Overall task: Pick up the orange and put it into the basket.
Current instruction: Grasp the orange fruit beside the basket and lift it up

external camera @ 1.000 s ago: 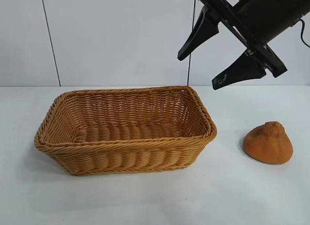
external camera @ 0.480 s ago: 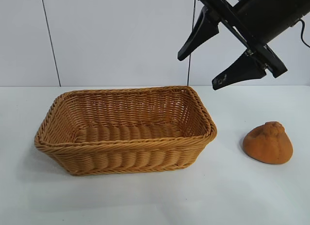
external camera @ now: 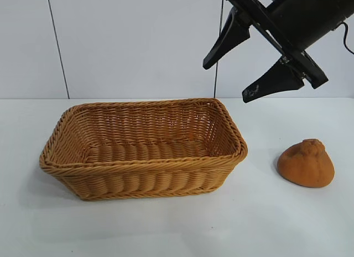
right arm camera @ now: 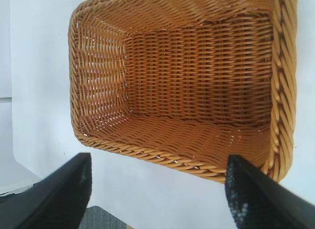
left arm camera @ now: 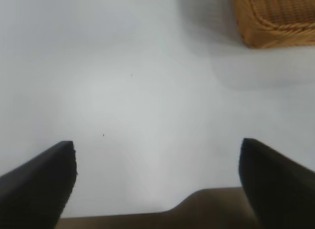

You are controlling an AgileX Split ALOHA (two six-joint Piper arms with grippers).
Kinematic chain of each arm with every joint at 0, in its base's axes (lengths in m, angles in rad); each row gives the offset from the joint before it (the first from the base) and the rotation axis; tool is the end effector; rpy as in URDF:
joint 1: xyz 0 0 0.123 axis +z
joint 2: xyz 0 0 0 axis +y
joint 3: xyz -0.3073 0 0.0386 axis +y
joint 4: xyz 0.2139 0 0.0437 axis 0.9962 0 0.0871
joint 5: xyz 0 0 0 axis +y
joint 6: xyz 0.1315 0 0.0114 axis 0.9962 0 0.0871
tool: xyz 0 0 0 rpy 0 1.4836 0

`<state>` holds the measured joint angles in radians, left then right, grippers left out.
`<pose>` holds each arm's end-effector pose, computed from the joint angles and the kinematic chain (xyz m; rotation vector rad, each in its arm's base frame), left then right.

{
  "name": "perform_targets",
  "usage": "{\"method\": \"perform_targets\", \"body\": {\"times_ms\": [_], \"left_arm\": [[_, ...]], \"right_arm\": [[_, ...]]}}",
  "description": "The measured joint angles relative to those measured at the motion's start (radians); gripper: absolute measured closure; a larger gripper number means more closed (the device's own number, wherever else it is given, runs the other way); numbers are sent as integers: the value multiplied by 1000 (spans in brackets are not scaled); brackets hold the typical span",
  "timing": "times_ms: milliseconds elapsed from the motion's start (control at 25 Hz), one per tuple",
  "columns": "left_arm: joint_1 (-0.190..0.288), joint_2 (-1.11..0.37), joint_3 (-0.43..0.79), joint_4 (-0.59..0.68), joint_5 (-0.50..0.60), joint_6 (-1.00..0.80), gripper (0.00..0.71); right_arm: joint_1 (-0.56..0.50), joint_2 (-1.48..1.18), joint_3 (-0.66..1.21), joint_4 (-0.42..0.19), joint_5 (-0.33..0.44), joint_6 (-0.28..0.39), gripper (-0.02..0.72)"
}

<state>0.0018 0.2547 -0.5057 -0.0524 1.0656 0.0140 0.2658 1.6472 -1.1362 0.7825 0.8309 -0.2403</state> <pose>0.0072 -0.0060 0.2456 0.0085 2.2973 -0.0576 0.2931 0.1511 0.2603 -0.0741 2.7029 0.9250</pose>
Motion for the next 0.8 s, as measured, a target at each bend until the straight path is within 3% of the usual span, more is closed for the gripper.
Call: {"method": "perform_targets", "body": {"times_ms": [280, 640, 800], "left_arm": [[0, -120, 1, 0, 0, 0, 72], [0, -259, 3, 0, 2, 0, 72], [0, -259, 3, 0, 4, 0, 72]], "right_arm": [[0, 0, 0, -26, 14, 9, 186], [0, 0, 0, -316, 32, 189, 186], [-6, 0, 0, -377, 49, 223, 186]]}}
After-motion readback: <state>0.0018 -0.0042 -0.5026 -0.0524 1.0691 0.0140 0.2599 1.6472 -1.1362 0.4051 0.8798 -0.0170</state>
